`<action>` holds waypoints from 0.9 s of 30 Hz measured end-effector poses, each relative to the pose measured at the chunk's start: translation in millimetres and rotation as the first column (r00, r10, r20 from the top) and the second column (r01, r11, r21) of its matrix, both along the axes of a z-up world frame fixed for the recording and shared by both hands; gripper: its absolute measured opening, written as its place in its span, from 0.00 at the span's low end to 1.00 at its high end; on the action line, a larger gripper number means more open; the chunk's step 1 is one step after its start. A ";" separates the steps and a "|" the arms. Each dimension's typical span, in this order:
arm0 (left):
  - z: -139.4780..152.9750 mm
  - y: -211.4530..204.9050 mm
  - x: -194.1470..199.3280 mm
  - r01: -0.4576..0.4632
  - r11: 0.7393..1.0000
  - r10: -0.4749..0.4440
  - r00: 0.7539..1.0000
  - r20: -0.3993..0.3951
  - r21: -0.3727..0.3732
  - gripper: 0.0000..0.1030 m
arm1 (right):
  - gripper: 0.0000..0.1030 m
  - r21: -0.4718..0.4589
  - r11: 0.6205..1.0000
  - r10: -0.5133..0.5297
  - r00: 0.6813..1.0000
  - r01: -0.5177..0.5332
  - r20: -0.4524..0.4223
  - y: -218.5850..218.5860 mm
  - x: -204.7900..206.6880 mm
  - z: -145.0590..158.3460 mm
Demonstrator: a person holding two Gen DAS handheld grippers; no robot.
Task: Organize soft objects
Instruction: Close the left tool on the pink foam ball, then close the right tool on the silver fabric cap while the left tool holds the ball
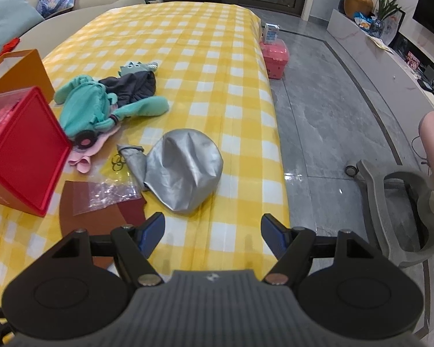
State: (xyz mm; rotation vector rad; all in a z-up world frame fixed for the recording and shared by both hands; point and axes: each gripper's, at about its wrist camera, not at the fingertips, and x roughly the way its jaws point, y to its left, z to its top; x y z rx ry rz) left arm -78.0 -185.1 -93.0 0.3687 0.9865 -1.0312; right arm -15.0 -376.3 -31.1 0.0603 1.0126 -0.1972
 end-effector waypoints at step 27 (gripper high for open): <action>24.7 84.8 83.5 -0.300 0.954 0.298 0.952 0.064 0.016 0.53 | 0.70 0.093 0.990 -0.116 0.986 0.105 0.118 -0.7 65.9 -55.8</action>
